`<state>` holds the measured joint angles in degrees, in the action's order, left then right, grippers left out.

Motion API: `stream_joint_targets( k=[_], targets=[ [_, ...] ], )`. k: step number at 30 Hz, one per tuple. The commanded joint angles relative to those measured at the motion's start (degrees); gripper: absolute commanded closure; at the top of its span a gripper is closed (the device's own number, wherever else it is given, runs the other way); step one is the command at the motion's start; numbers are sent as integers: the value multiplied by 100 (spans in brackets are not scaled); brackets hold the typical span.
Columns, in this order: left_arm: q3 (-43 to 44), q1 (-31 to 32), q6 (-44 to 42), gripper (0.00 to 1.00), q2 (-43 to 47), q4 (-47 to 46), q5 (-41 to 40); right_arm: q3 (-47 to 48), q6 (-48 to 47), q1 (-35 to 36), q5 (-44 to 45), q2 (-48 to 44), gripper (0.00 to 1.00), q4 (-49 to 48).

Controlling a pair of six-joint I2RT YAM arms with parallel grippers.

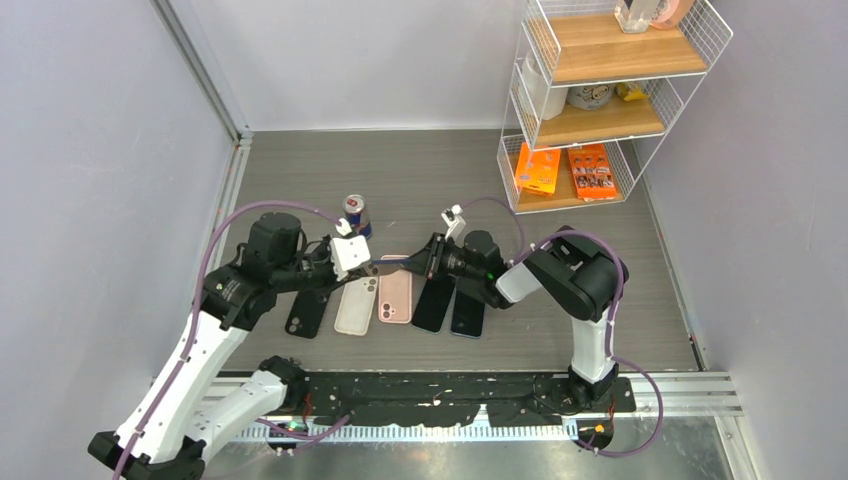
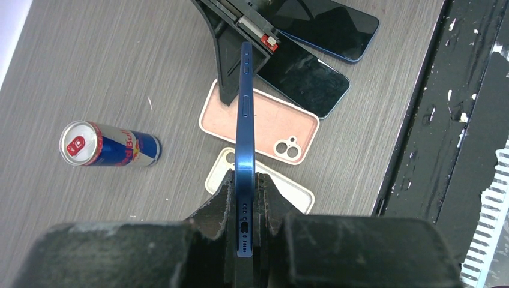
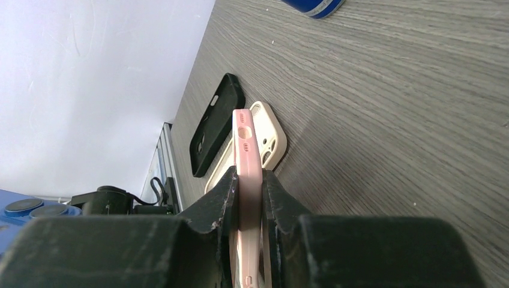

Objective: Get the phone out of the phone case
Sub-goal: Place the phone case at the center of the board.

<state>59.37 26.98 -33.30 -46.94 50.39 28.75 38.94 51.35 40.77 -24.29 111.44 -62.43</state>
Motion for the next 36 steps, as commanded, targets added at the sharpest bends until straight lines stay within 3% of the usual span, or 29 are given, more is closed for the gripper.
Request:
stream_joint_targets(
  k=[1,10,22,31,36],
  targets=[
    [-11,-26,52,100,158,-511,171,-91,-152,116,156,78,84,-351],
    [-136,-26,43,100,249,-568,142,-245,-577,289,252,-64,70,-54],
    [-256,-26,90,100,364,-603,124,-293,-1210,485,445,-382,61,447],
    [-308,-26,81,100,422,-592,97,-198,-1724,484,579,-701,38,964],
    [-349,-26,54,100,450,-578,53,-86,-1975,476,658,-792,32,1398]
  ],
)
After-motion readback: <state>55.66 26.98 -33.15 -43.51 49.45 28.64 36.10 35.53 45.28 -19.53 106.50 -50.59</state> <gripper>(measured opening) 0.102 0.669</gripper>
